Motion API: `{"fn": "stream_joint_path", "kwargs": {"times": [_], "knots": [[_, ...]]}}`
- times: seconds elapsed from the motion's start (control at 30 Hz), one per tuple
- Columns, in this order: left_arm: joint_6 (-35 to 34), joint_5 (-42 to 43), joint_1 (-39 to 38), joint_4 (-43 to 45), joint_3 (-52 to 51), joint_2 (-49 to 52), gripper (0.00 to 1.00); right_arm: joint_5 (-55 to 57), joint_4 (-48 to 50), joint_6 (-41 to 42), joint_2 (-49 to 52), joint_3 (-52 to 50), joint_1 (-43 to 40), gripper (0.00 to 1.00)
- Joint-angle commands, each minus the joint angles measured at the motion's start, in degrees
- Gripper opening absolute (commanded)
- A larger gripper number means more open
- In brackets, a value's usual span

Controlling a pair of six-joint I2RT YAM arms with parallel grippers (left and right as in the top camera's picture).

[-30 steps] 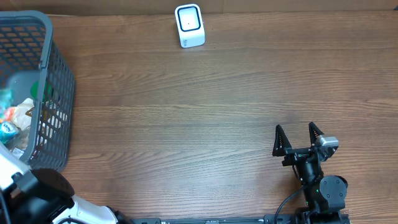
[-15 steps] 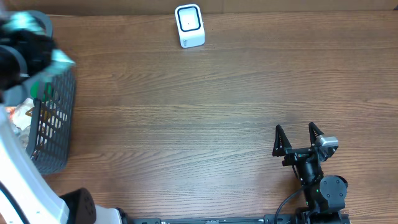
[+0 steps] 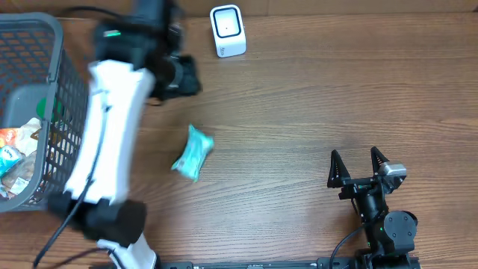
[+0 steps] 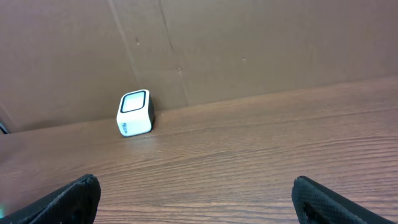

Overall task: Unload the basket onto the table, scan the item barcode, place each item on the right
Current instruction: 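Lift the teal pack out and drop it on the table centre, then reach the left gripper into the basket and grasp the green-lidded jar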

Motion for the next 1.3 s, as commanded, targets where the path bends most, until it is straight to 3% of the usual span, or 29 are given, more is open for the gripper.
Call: {"fn": "stream_joint_path", "kwargs": {"times": [0.0, 0.2, 0.33, 0.5, 0.6, 0.73, 1.03, 1.27], "knots": [[-4.81, -1.53, -4.96, 3.02, -4.83, 4.87, 0.34, 0.13, 0.20, 0.15, -0.68, -0.63, 0.26, 1.00], [-6.40, -2.58, -9.11, 8.33, -6.03, 11.21, 0.36, 0.13, 0.20, 0.15, -0.68, -0.63, 0.26, 1.00], [-6.38, -3.37, -7.69, 8.04, -2.62, 9.97, 0.49, 0.13, 0.20, 0.15, -0.68, -0.63, 0.26, 1.00], [-6.32, -7.32, -2.38, 1.42, 9.31, 6.43, 0.73, 0.13, 0.20, 0.13, -0.68, -0.63, 0.26, 1.00], [-6.36, -8.20, 3.06, -2.27, 17.11, 2.99, 0.86, 0.13, 0.20, 0.15, -0.68, -0.63, 0.26, 1.00], [-6.38, -8.61, 13.31, -4.92, 23.17, -2.27, 0.89, 0.13, 0.20, 0.15, -0.68, -0.63, 0.26, 1.00], [-3.61, -9.35, 41.40, -8.33, 22.56, -6.38, 0.95, 0.13, 0.20, 0.13, -0.68, -0.63, 0.26, 1.00], [-2.16, -11.04, 49.44, -3.23, 19.78, -0.07, 1.00, 0.13, 0.20, 0.15, -0.68, -0.63, 0.26, 1.00]]}}
